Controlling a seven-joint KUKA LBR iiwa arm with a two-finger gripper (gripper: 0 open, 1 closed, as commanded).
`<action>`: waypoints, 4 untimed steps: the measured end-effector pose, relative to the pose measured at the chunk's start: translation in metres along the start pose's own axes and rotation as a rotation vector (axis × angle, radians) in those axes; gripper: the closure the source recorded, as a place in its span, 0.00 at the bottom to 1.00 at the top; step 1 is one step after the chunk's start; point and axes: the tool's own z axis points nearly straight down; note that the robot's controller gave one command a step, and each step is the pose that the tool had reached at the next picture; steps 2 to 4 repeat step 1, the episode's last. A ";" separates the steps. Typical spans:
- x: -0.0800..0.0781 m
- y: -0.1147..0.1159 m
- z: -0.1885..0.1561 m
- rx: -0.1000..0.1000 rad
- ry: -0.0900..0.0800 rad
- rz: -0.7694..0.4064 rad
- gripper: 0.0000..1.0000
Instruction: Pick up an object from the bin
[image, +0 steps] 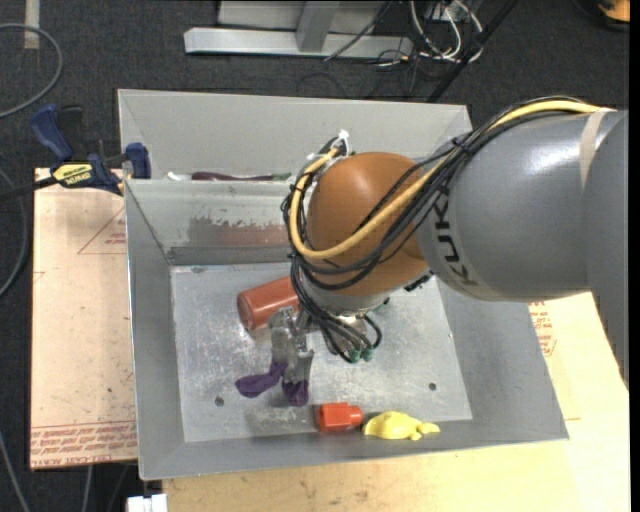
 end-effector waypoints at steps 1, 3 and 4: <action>-0.023 -0.001 -0.151 -0.001 0.000 0.029 1.00; -0.023 -0.001 -0.151 -0.001 0.000 0.029 1.00; -0.023 -0.001 -0.151 -0.001 0.000 0.029 1.00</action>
Offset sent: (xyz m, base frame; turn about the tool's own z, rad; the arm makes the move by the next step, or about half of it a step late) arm 0.0000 0.0000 0.0000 0.0000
